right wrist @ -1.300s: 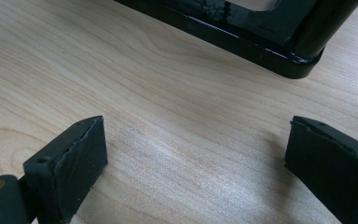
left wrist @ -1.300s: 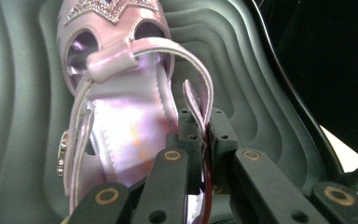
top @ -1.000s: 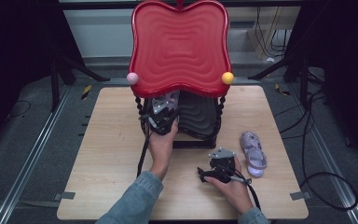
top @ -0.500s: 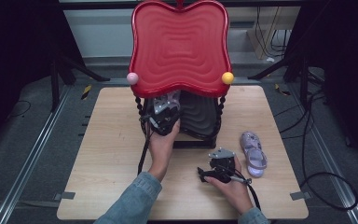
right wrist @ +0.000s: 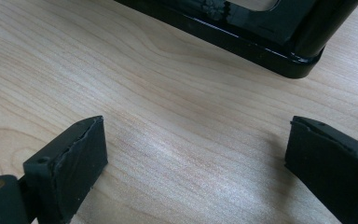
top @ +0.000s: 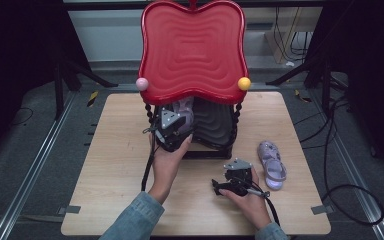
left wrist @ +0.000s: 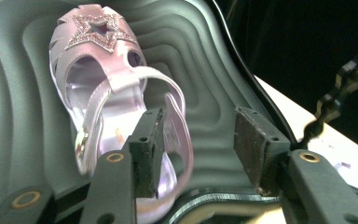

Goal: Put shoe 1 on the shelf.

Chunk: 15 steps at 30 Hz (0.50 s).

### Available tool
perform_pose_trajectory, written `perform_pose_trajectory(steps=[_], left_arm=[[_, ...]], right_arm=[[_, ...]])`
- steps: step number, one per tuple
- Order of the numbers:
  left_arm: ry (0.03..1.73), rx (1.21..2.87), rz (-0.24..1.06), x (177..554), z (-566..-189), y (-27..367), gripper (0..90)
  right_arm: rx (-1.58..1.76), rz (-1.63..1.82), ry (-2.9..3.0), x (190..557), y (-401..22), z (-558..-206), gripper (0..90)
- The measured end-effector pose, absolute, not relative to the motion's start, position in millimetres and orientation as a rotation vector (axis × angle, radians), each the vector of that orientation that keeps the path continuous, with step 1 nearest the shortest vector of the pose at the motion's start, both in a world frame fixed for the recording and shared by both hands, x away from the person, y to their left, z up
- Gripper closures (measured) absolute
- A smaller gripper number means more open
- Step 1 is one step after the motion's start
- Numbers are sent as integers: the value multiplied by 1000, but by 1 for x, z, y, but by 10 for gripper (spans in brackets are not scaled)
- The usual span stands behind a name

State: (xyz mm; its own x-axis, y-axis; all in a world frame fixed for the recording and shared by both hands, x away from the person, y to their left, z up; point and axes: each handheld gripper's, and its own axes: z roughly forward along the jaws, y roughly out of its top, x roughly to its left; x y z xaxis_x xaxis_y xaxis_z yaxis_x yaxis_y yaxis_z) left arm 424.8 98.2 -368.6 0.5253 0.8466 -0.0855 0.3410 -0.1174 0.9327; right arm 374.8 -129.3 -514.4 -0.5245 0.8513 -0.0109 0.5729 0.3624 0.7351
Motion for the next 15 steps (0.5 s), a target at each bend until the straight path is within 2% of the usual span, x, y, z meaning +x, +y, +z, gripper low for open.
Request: perform_pose_trajectory(steps=[11,12,14,15], left_arm=[[939,1782,569,391,-364,119,382],[935,1784,561,389,-365,122,368],[937,1780,541,383,-368,129,335],[938,1775,525,381,-369,132,324]], right_arm=[[1247,972,2236,374,-129,-514,61],[1251,969,2238,374,-129,-514,78],[1253,972,2240,373,-130,-511,171],[1241,972,2247,372,-131,-509,175]])
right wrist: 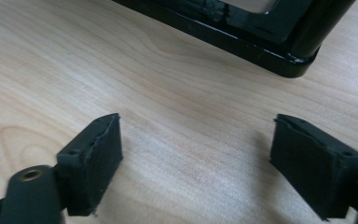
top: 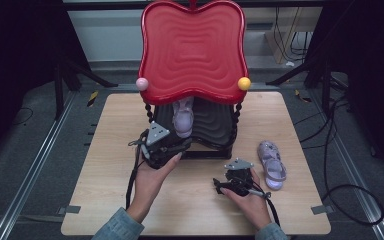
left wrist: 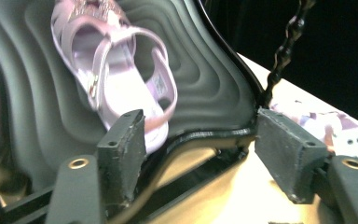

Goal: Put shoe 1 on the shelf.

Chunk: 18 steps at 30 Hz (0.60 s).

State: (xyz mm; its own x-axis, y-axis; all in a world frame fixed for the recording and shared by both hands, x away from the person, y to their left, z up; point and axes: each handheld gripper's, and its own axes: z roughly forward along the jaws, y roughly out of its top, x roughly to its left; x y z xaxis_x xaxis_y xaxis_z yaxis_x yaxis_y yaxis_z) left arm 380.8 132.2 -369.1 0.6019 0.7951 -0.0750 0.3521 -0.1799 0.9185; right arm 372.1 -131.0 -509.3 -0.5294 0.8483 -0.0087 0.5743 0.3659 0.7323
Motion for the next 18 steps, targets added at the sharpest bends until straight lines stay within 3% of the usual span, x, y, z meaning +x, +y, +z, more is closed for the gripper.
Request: perform_pose_trajectory(steps=[7,18], left_arm=[[958,1776,502,359,-390,167,254],[1175,1753,548,366,-436,228,158]], right_arm=[[1176,987,2175,359,-144,-468,317],[1271,856,2088,367,-206,-405,389]])
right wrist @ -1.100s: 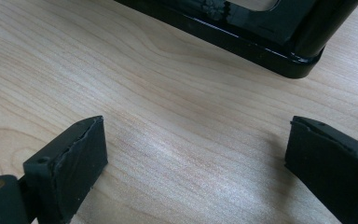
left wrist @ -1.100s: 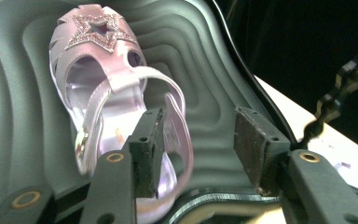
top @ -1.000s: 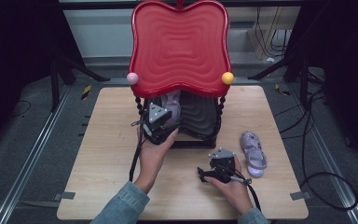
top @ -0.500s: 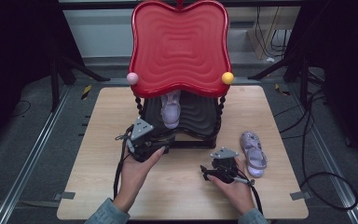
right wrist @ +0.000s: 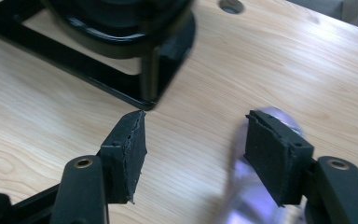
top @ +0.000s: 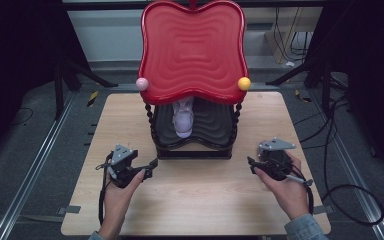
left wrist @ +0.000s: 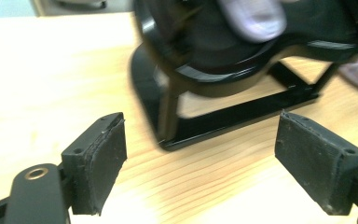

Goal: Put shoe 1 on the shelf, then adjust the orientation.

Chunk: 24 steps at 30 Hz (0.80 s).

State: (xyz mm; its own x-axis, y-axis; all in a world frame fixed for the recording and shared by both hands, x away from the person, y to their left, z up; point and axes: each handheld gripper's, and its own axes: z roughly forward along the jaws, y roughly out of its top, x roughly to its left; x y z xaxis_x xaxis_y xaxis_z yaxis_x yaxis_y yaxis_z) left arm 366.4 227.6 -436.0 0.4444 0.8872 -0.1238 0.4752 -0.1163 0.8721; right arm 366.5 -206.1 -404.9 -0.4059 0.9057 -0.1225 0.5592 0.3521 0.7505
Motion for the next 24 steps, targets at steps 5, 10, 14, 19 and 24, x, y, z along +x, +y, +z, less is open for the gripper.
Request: perform_pose_trajectory(steps=[5,10,14,19,24], left_arm=[[1268,1767,561,375,-456,251,149],[1301,1793,647,371,-468,264,138],[1319,1791,650,371,-473,268,131],[1325,1805,680,371,-476,268,128],[1328,1820,679,371,-479,269,127]], right_arm=[[1323,813,2099,369,-229,-397,382],[1396,744,2119,371,-255,-392,406],[1455,709,2137,373,-272,-391,437],[1510,676,2165,375,-285,-393,467],[1541,658,2193,376,-291,-401,491]])
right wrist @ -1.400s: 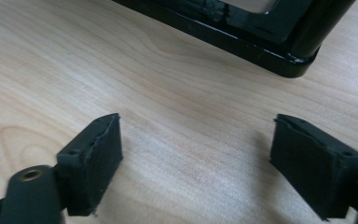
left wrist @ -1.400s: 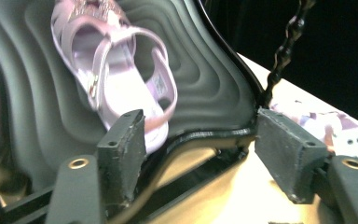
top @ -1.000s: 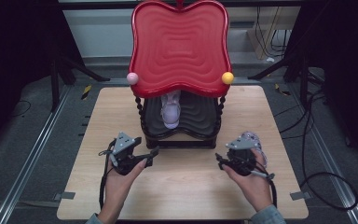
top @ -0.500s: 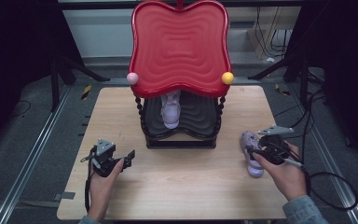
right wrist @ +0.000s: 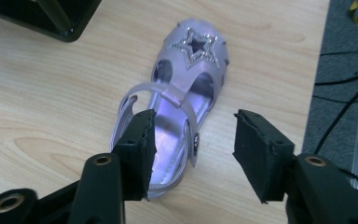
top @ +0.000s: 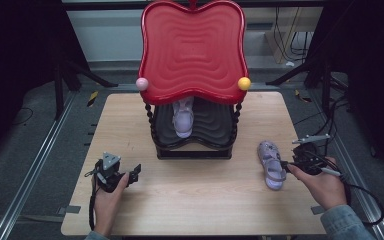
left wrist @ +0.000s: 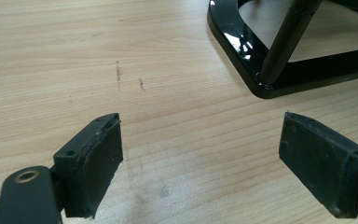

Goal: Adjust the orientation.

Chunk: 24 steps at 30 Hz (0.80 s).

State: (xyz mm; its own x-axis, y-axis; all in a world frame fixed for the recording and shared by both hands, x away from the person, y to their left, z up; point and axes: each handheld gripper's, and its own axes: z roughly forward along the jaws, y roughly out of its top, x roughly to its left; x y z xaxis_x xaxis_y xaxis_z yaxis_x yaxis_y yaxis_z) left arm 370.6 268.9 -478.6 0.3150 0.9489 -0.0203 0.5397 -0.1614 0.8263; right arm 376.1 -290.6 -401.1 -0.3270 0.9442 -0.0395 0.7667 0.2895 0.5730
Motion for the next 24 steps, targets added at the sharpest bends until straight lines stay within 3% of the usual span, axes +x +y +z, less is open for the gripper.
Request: perform_pose_trajectory(steps=[16,24], left_arm=[[1322,1847,689,371,-482,266,129],[1324,1848,691,371,-484,265,129]], right_arm=[[1666,515,2295,398,-290,-441,575],[1658,466,2343,403,-289,-451,798]])
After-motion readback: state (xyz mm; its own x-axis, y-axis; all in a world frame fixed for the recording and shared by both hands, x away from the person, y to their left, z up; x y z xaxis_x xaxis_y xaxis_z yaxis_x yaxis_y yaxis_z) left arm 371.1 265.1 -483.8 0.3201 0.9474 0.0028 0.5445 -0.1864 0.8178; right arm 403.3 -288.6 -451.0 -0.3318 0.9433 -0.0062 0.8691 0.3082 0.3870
